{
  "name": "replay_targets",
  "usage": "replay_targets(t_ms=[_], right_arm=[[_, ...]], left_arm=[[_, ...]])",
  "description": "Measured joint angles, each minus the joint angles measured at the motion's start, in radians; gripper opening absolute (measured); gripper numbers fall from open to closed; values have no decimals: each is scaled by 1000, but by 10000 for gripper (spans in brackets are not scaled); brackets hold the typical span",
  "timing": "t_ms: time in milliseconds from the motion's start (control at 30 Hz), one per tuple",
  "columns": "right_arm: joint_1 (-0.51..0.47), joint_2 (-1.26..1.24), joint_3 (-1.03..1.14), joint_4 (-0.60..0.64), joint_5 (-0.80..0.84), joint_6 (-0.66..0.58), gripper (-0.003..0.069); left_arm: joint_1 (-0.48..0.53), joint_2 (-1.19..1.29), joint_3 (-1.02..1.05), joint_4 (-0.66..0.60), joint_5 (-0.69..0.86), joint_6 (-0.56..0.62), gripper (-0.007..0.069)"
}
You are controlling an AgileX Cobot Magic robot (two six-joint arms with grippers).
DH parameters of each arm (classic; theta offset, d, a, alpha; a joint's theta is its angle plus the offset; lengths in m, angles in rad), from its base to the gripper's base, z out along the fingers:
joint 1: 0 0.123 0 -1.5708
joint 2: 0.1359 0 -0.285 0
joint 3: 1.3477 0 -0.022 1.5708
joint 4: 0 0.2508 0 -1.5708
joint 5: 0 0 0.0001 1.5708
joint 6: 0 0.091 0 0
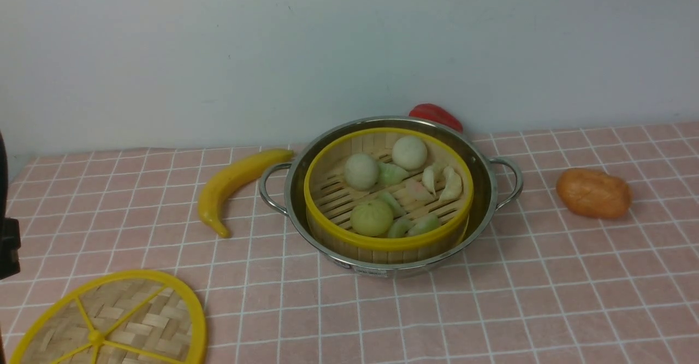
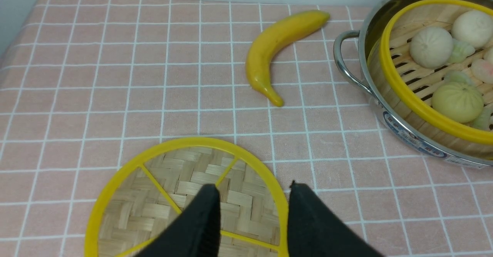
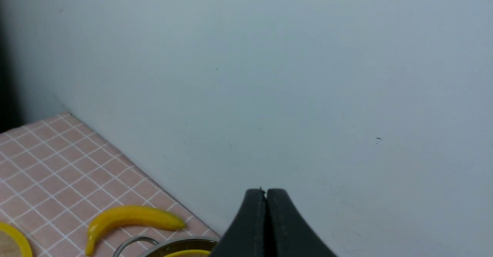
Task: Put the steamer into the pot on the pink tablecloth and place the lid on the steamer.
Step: 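Grasp the bamboo steamer lid lying on the table by its centre knob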
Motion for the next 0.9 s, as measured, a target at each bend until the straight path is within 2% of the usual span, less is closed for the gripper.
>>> replay_targets(t_ms=[433, 567, 667, 700, 733, 800, 900], right_arm=[[0, 15, 0, 180, 5, 43, 13], [0, -7, 40, 166, 1, 43, 21], [0, -84, 164, 105, -3, 55, 27], [0, -160, 315, 48, -11, 81, 31], [0, -171, 335, 42, -14, 81, 31], [0, -277, 526, -16, -64, 135, 37], [-20, -502, 907, -105, -256, 261, 47]], left_arm=[[0, 0, 0, 0, 0, 0, 243], [0, 0, 0, 0, 0, 0, 243], [0, 0, 0, 0, 0, 0, 243], [0, 0, 0, 0, 0, 0, 243], [0, 0, 0, 0, 0, 0, 243], [0, 0, 0, 0, 0, 0, 243], [0, 0, 0, 0, 0, 0, 243]])
